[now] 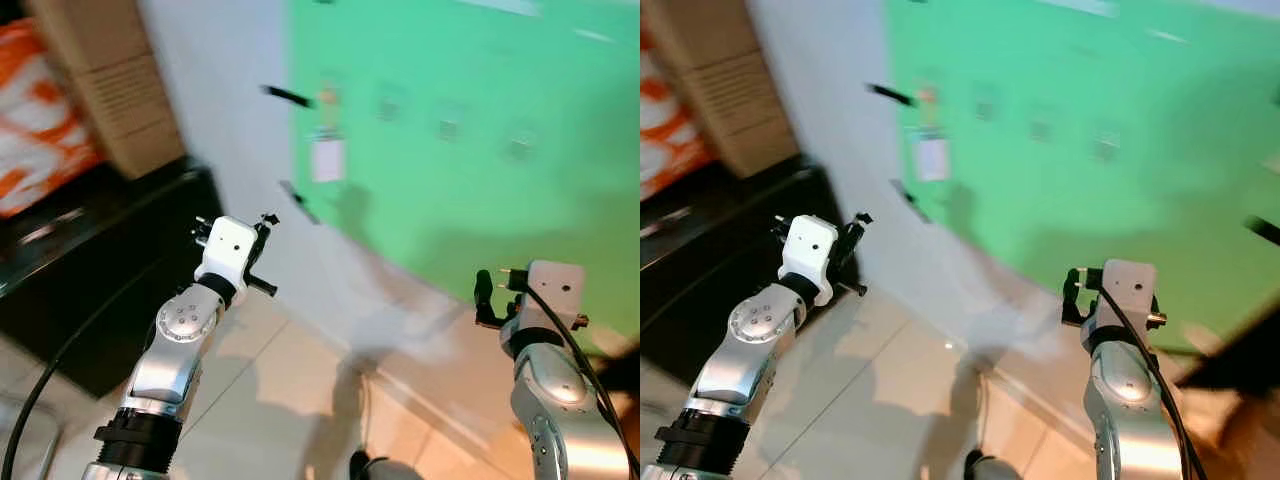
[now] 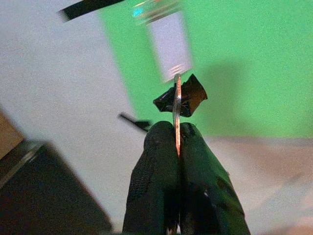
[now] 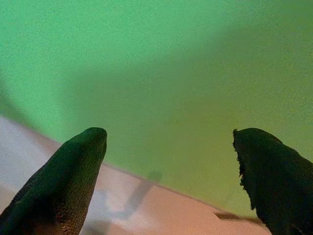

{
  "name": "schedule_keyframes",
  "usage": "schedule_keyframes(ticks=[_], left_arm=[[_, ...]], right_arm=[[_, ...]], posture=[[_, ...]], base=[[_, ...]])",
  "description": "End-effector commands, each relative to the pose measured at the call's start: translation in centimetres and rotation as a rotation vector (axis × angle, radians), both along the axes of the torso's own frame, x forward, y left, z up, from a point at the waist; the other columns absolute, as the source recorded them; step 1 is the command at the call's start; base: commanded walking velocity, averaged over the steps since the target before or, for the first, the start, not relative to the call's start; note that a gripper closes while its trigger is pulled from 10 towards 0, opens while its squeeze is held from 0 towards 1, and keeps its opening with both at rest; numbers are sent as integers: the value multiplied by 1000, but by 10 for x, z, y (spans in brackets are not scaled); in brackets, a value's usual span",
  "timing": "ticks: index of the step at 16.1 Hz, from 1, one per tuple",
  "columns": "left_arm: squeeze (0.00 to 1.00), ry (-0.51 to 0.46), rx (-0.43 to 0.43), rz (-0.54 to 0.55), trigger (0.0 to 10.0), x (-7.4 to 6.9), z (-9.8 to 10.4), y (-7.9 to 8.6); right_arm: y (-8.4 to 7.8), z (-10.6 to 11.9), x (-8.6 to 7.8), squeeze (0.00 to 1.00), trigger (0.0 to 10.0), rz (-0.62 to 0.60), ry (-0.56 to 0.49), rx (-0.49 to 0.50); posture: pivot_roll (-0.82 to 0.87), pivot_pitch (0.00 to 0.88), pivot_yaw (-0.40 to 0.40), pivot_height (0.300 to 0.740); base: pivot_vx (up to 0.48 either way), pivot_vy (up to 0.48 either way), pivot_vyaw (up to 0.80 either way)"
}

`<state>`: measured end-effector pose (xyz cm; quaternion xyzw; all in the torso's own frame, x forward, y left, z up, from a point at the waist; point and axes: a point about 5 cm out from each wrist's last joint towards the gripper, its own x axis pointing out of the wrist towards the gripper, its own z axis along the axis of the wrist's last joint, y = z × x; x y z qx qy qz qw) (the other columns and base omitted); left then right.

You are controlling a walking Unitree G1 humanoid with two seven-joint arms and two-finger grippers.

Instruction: Hang keys on a hook

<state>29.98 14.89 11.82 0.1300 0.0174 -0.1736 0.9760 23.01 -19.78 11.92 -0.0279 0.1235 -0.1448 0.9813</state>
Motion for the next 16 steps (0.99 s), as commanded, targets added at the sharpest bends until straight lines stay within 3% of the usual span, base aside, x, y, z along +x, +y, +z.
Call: schedule_keyframes(ticks=[1,3,4,9,16], left_arm=[[0,-3,-4,-7,10000,1,2,1],[0,-20,3,4,10000,2,4,3],[0,-27,5,7,10000,2,5,3],[0,-35,3,41,10000,-1,6,8],[0,-37,0,77,10000,-4,6,13]], right_arm=[[-1,3,-1,0,10000,-7,-19,22],[-6,9,2,0,10000,-99,-61,-109],[-3,6,3,0,10000,-51,-53,-37],[9,0,8,0,10000,-5,-35,76],[15,-2,16,0,10000,33,-21,106]], posture=[[-111,0,60,740],[-94,0,49,740],[-90,0,47,740],[-54,0,12,740],[-25,0,-28,740]], base=[[0,0,-800],[0,0,-800],[0,0,-800],[0,0,-800],[0,237,-800]])
